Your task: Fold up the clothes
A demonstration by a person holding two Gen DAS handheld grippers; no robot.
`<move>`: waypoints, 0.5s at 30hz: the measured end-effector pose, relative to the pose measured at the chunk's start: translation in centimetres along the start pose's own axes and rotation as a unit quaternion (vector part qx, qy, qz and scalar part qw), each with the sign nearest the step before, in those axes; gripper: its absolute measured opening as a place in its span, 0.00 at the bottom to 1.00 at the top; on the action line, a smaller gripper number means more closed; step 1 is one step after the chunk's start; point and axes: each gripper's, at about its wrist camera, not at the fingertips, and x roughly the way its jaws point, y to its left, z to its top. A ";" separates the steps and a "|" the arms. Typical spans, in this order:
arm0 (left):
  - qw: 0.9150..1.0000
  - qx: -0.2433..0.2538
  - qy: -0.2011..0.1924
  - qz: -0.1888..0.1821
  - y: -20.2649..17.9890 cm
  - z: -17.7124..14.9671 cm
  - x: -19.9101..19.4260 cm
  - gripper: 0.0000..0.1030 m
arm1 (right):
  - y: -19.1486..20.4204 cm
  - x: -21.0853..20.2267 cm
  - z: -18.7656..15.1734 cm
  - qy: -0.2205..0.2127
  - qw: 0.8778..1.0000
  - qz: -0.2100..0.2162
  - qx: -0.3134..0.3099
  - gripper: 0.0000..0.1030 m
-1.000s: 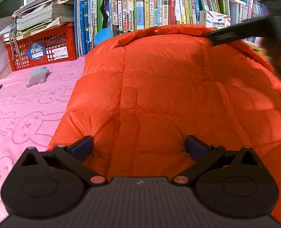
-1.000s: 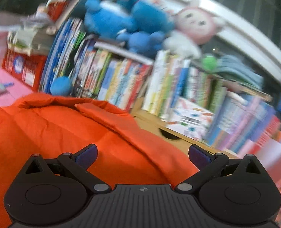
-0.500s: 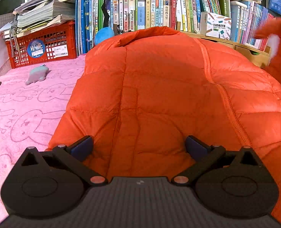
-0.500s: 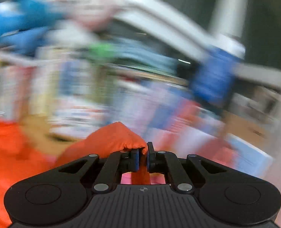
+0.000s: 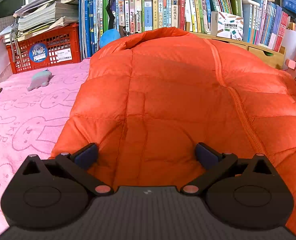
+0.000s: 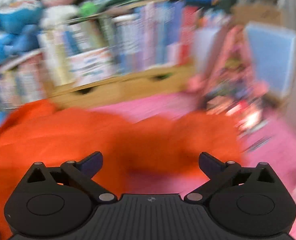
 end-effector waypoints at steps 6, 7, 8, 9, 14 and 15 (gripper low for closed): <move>0.999 -0.038 -0.001 -0.021 1.6 0.9 -1.7 1.00 | 7.1 1.5 -4.3 0.001 0.985 0.134 -0.107 1.00; 0.999 -0.046 -0.010 -0.022 2.1 1.7 -2.3 1.00 | 7.7 2.0 -4.8 0.006 0.984 0.127 -0.123 1.00; 0.998 -0.050 -0.023 -0.021 2.5 2.7 -2.8 1.00 | 8.4 2.5 -5.4 0.011 0.983 0.119 -0.139 1.00; 0.998 -0.051 -0.038 -0.015 2.8 3.8 -3.3 1.00 | 9.0 2.9 -6.0 0.017 0.982 0.111 -0.155 1.00; 0.996 0.017 -0.086 0.006 0.7 11.5 -0.7 1.00 | 9.9 3.4 -6.9 0.020 0.979 0.096 -0.176 1.00; 0.995 0.038 -0.089 0.001 -0.1 12.8 0.9 1.00 | 9.8 3.5 -6.9 0.022 0.980 0.096 -0.174 1.00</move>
